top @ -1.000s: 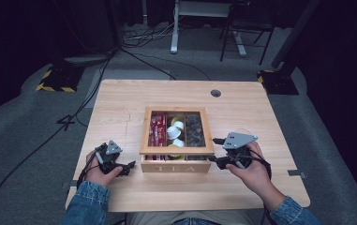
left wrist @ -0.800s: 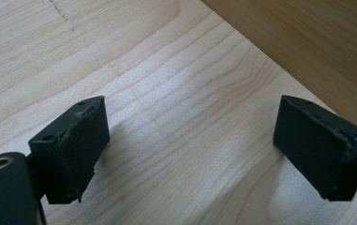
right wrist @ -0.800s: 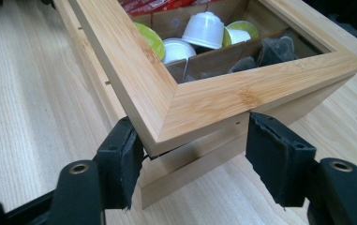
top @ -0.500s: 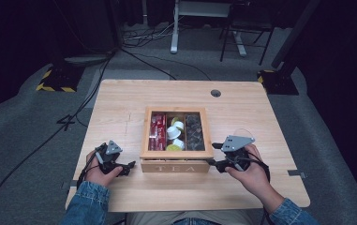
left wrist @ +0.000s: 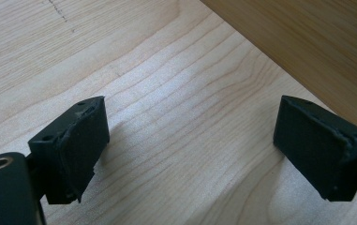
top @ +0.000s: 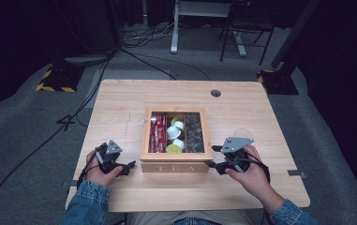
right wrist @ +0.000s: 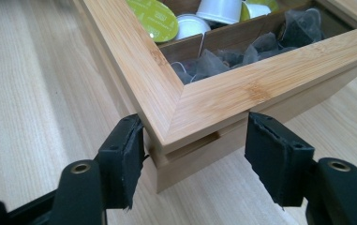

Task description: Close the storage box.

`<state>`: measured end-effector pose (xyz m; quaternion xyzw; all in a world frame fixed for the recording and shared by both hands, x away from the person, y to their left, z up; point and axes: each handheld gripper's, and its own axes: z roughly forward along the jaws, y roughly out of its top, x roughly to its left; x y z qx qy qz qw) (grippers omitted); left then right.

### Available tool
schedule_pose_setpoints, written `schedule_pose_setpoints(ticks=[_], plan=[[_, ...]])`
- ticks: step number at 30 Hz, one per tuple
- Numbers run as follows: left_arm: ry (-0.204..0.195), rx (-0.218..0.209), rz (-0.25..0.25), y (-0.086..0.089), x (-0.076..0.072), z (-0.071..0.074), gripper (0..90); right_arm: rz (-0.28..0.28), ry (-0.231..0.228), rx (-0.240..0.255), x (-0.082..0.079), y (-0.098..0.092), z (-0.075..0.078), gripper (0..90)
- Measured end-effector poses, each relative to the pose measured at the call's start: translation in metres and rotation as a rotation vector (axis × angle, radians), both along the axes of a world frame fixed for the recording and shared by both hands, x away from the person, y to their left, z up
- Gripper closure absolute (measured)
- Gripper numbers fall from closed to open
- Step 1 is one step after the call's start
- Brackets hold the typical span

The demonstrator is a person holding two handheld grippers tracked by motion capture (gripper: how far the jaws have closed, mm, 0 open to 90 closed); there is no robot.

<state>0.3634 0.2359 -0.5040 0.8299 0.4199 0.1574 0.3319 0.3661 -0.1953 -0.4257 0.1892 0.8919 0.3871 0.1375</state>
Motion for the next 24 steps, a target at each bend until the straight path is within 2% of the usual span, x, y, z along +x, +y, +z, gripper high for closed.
schedule_pose_setpoints(ticks=[8, 13, 15, 16, 18, 24], plan=[[0.000, 0.000, 0.000, 0.000, 0.000, 0.000, 11.1, -0.001, 0.018, -0.001, 0.001, 0.000, -0.002, 38.5], [-0.002, -0.002, 0.001, 0.000, 0.000, 0.000, 11.1, 0.004, 0.059, -0.010, 0.003, 0.000, -0.002, 36.9], [-0.002, -0.001, 0.001, 0.000, 0.000, 0.000, 11.1, 0.006, 0.068, 0.047, 0.004, -0.002, 0.000, 40.3], [-0.002, -0.002, 0.001, 0.000, 0.000, 0.000, 11.1, 0.006, 0.071, 0.056, 0.004, -0.002, 0.002, 37.5], [-0.002, -0.002, 0.001, 0.000, 0.000, 0.000, 11.1, 0.000, 0.047, 0.056, 0.004, -0.003, 0.006, 36.7], [-0.001, -0.002, 0.001, 0.000, 0.000, 0.000, 11.1, -0.006, 0.056, 0.106, 0.006, -0.005, 0.010, 33.0]])
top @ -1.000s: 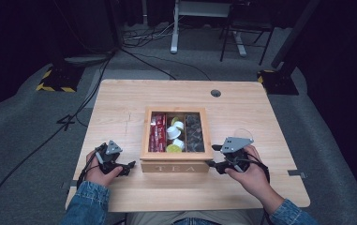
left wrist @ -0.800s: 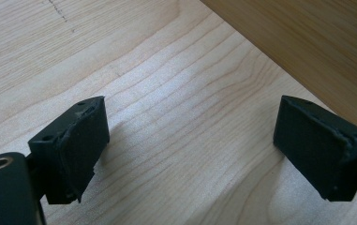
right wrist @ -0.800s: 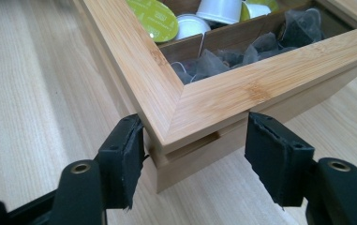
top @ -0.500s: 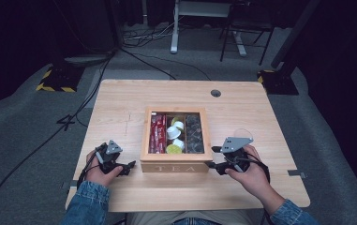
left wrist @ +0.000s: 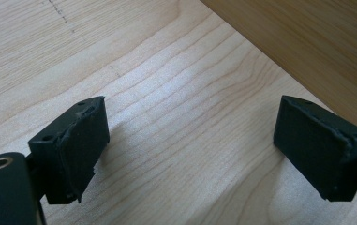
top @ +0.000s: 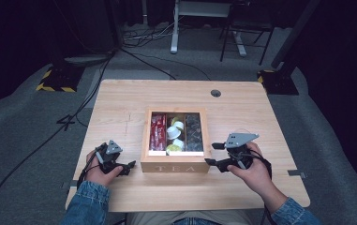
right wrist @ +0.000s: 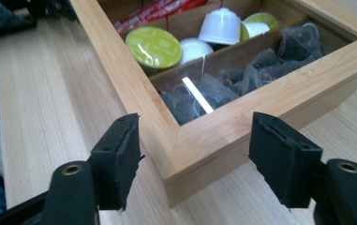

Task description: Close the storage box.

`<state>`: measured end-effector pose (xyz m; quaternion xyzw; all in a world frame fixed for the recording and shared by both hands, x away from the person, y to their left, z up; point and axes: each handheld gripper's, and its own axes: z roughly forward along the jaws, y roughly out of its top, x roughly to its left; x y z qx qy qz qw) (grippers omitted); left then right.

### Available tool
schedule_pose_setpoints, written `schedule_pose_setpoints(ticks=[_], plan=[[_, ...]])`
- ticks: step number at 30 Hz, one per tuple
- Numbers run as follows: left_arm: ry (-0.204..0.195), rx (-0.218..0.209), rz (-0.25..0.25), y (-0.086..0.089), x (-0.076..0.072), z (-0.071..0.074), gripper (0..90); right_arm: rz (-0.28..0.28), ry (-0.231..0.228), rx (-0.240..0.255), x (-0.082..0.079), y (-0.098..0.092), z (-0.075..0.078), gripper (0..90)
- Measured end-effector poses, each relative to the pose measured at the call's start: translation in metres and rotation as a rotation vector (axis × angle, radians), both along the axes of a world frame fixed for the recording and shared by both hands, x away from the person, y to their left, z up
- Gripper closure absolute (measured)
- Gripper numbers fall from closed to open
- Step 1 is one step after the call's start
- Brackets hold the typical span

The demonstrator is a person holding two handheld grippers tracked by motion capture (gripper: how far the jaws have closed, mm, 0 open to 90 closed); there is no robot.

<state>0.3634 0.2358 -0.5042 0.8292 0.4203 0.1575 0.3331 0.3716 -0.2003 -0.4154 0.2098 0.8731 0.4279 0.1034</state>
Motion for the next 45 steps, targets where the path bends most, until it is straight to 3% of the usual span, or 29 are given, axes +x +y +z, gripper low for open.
schedule_pose_setpoints(ticks=[7, 14, 23, 31, 36, 45], plan=[[0.001, 0.001, 0.001, 0.002, -0.002, 0.000, 11.4, -0.045, -0.011, 0.074, 0.005, -0.012, 0.017, 25.6], [0.002, -0.001, -0.003, 0.004, -0.004, 0.000, 11.2, -0.099, -0.025, 0.098, 0.012, -0.041, 0.030, 18.5], [0.000, 0.001, -0.007, 0.007, -0.002, 0.000, 11.1, -0.176, -0.030, 0.068, 0.015, -0.081, 0.032, 16.4], [0.006, -0.006, 0.003, 0.009, -0.002, 0.000, 10.9, -0.269, -0.002, 0.037, 0.019, -0.116, 0.028, 16.5], [0.003, -0.002, 0.001, 0.009, -0.001, 0.000, 10.2, -0.315, 0.057, 0.001, 0.023, -0.133, 0.020, 17.8], [0.006, -0.001, 0.005, 0.009, 0.000, -0.001, 8.6, -0.409, 0.063, -0.071, 0.029, -0.162, -0.001, 19.6]])
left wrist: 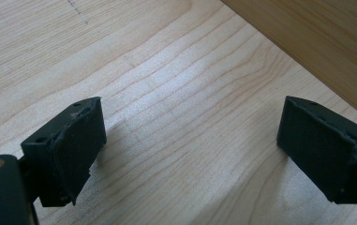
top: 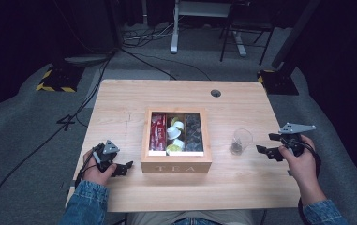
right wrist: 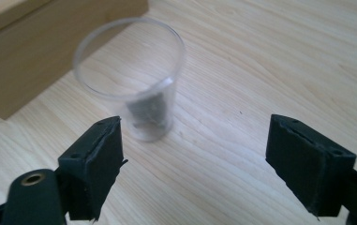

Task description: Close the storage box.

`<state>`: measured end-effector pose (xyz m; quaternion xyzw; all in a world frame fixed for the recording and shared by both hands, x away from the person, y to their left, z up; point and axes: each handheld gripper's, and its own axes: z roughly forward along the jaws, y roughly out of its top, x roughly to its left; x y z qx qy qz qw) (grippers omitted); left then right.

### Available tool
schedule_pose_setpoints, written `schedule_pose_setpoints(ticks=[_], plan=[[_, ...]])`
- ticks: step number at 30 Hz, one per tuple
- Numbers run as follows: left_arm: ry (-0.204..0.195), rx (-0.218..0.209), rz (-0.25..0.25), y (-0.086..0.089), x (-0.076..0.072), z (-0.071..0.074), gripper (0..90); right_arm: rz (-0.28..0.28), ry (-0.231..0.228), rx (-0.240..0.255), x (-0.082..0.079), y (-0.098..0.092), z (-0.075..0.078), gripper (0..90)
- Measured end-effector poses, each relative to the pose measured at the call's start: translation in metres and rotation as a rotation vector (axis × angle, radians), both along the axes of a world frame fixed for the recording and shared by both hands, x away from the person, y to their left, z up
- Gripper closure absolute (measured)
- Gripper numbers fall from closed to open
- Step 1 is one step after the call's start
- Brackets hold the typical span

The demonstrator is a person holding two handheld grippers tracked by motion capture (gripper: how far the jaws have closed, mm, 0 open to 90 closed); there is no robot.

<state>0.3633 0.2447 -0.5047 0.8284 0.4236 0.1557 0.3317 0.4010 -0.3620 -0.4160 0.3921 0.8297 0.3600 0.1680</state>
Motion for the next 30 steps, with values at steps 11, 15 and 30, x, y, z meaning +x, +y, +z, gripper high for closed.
schedule_pose_setpoints(ticks=[11, 15, 30], plan=[[0.001, 0.001, 0.002, 0.000, 0.001, 0.000, 7.8, -0.089, 0.021, 0.058, 0.003, -0.033, -0.041, 20.6], [0.003, 0.006, -0.001, 0.000, 0.001, 0.000, 7.4, -0.084, 0.044, 0.070, 0.004, -0.037, -0.055, 20.6], [0.003, 0.006, 0.000, 0.000, 0.002, 0.000, 6.7, -0.081, 0.026, 0.046, 0.004, -0.027, -0.085, 15.5]])
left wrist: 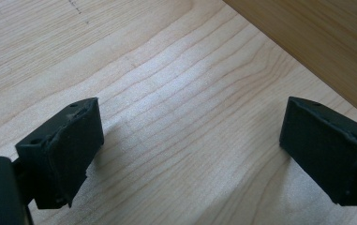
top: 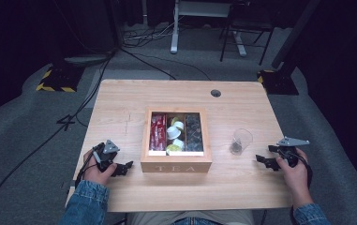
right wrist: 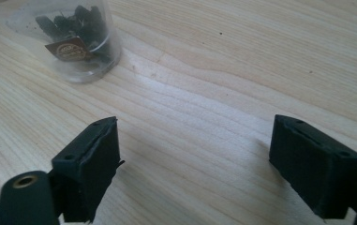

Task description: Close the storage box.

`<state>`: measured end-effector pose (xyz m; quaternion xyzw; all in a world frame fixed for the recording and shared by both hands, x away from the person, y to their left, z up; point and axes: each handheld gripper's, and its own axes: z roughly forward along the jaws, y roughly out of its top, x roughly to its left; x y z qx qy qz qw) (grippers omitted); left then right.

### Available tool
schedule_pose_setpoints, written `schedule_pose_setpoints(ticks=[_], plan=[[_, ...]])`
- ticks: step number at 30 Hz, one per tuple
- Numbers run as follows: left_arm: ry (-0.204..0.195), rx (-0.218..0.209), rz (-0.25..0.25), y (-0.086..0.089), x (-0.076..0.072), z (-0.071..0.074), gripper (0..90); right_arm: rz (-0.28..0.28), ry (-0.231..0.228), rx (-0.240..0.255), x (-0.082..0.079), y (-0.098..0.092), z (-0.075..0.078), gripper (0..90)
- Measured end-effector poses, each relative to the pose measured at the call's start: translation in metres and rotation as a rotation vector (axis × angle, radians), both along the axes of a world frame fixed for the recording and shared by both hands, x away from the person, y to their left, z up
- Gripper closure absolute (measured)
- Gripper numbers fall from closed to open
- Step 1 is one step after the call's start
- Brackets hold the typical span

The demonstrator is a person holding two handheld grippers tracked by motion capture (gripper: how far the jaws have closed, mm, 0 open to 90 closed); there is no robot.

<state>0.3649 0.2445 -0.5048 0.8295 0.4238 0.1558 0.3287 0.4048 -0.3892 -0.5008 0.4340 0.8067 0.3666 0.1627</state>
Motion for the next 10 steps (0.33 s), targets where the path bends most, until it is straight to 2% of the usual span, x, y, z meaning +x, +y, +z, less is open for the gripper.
schedule_pose_setpoints(ticks=[4, 6, 10], plan=[[-0.002, 0.002, 0.000, 0.0000, 0.0002, 0.0001, 6.6, -0.014, -0.025, -0.023, -0.0021, 0.0028, -0.0023, 15.4], [0.001, -0.001, 0.002, -0.0002, 0.0001, 0.0000, 6.6, -0.011, -0.038, -0.053, -0.0027, 0.0054, -0.0027, 13.9], [0.003, 0.002, 0.001, -0.0005, 0.0006, 0.0000, 6.3, -0.015, -0.037, -0.052, -0.0028, 0.0061, -0.0029, 13.7]])
